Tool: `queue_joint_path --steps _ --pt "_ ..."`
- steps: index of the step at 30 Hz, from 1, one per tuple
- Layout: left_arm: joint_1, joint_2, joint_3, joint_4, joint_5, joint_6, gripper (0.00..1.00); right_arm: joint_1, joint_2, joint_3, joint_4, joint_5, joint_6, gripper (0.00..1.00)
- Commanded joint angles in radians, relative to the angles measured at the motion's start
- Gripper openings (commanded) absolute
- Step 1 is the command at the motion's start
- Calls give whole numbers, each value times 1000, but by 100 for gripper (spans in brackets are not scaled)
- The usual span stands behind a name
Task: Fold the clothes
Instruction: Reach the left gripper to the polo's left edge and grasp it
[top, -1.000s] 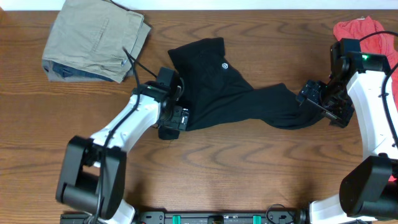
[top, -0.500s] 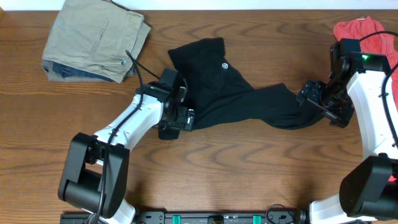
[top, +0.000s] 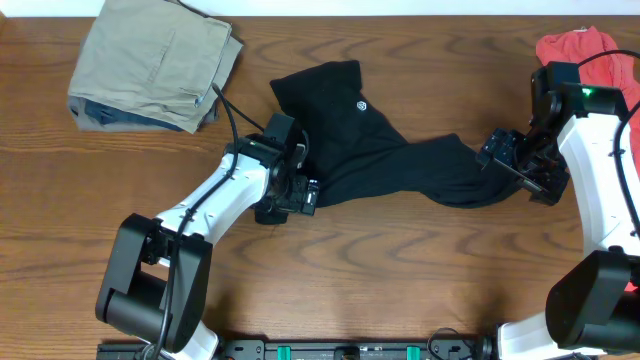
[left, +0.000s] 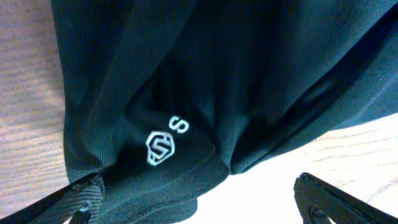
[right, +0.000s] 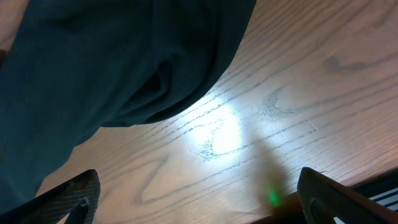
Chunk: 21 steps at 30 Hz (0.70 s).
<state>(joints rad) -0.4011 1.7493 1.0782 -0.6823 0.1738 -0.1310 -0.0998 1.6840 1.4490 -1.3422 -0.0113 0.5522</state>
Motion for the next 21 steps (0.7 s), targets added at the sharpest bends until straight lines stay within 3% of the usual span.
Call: queue_joint_path --steps 1,6,12,21 --pt "-2 -2 17 0 -3 -5 98 -5 4 0 0 0 16 99" --pt "-2 1 12 3 -90 -2 99 -5 4 0 0 0 16 99" --pt "-2 5 -1 -20 -141 -2 76 -5 4 0 0 0 16 99" --pt "-2 5 -1 -24 -130 -2 68 -5 4 0 0 0 16 99"
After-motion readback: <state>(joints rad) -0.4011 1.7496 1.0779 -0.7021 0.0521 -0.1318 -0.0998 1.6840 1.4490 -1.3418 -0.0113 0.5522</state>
